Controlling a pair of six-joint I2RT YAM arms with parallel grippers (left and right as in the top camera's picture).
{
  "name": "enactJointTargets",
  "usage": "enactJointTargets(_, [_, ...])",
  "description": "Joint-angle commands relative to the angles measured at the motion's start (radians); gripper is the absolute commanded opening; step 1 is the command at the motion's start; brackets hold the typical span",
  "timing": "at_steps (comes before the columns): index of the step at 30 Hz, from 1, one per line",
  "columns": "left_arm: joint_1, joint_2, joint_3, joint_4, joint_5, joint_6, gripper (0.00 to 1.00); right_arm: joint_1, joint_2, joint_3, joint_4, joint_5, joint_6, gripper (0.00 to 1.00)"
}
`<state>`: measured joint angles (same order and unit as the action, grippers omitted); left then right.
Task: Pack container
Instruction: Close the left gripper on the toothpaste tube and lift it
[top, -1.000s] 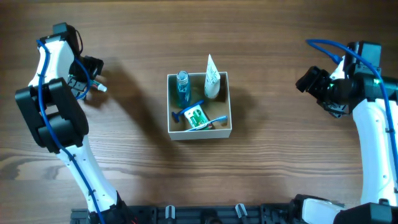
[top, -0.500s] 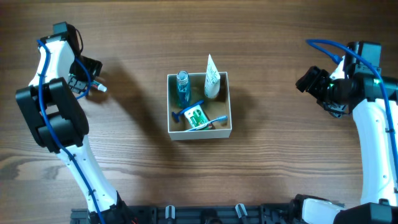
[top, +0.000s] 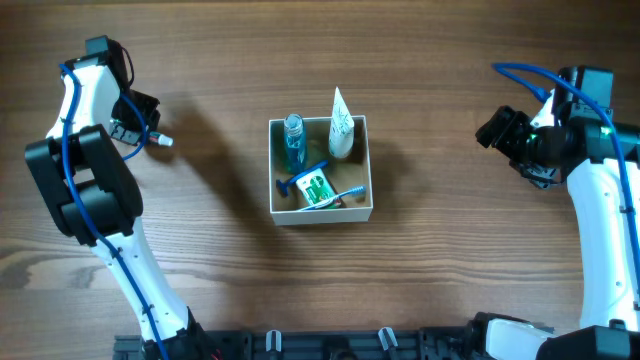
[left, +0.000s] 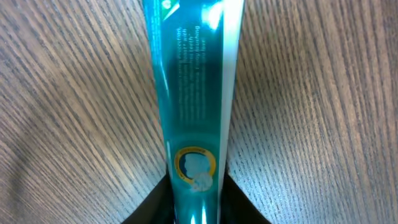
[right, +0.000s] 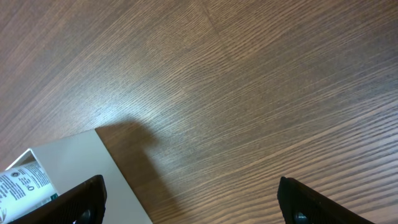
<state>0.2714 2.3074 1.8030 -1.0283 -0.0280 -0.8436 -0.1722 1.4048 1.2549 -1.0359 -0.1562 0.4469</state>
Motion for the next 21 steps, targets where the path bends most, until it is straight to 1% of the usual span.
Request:
enactJointTargets(1, [0.005, 0.045, -0.003, -0.008, 0.021, 0.001, 0.19, -0.003, -0.011, -0.006, 0.003, 0.006, -0.003, 0.89])
enactJointTargets(4, [0.005, 0.045, -0.003, -0.009, 0.023, 0.001, 0.13, -0.003, -0.011, -0.006, 0.003, 0.006, -0.002, 0.89])
enactJointTargets(7, [0.005, 0.045, -0.003, -0.009, 0.041, 0.001, 0.1, -0.003, -0.011, -0.006, 0.003, 0.006, -0.002, 0.89])
enactJointTargets(11, [0.005, 0.045, -0.003, -0.008, 0.062, 0.002, 0.04, -0.003, -0.011, -0.006, 0.003, 0.006, -0.003, 0.89])
enactJointTargets(17, [0.005, 0.023, -0.003, -0.009, 0.063, 0.002, 0.04, -0.003, -0.011, -0.006, 0.003, 0.006, -0.003, 0.89])
enactJointTargets(21, [0.001, -0.04, -0.003, -0.008, 0.073, 0.054, 0.04, -0.003, -0.011, -0.006, 0.004, 0.006, -0.003, 0.89])
